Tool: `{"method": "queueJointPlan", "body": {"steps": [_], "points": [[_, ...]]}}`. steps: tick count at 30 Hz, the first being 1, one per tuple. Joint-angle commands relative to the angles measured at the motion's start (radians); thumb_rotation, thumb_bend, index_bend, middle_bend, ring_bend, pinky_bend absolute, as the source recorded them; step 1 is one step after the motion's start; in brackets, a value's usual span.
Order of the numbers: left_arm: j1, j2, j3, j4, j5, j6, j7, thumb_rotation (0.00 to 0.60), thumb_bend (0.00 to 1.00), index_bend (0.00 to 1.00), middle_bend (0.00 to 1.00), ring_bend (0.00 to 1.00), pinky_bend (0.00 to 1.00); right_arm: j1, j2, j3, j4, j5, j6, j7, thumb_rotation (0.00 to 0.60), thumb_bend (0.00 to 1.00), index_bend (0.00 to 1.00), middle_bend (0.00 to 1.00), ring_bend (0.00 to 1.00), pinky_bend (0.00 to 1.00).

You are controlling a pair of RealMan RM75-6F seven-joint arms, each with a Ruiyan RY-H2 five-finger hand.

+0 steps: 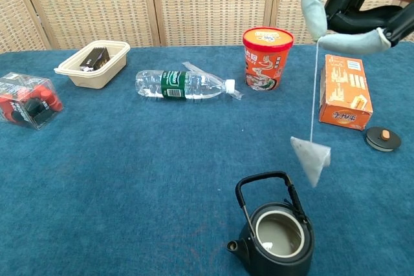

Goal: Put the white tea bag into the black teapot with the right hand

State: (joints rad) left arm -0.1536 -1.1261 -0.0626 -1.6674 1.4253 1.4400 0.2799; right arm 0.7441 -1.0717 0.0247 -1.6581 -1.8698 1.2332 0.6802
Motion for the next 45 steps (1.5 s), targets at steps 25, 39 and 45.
{"method": "queueJointPlan", "body": {"steps": [25, 39, 45], "points": [[0.002, -0.004, 0.004, 0.005, 0.002, -0.002, -0.004, 0.6, 0.37, 0.03, 0.0, 0.0, 0.0, -0.029, 0.008, -0.072, -0.065, -0.079, 0.06, -0.054, 0.6, 0.68, 0.68, 0.97, 0.99, 1.0], [0.008, -0.008, 0.01, 0.013, 0.002, -0.001, -0.013, 0.6, 0.37, 0.03, 0.0, 0.0, 0.0, -0.025, -0.035, -0.108, -0.061, -0.109, 0.042, -0.066, 0.6, 0.68, 0.68, 0.97, 0.99, 1.0], [0.01, -0.007, 0.01, 0.018, 0.001, -0.001, -0.018, 0.6, 0.37, 0.03, 0.0, 0.0, 0.0, -0.023, -0.073, -0.122, -0.033, -0.097, 0.026, -0.045, 0.6, 0.68, 0.68, 0.97, 0.99, 1.0]]}}
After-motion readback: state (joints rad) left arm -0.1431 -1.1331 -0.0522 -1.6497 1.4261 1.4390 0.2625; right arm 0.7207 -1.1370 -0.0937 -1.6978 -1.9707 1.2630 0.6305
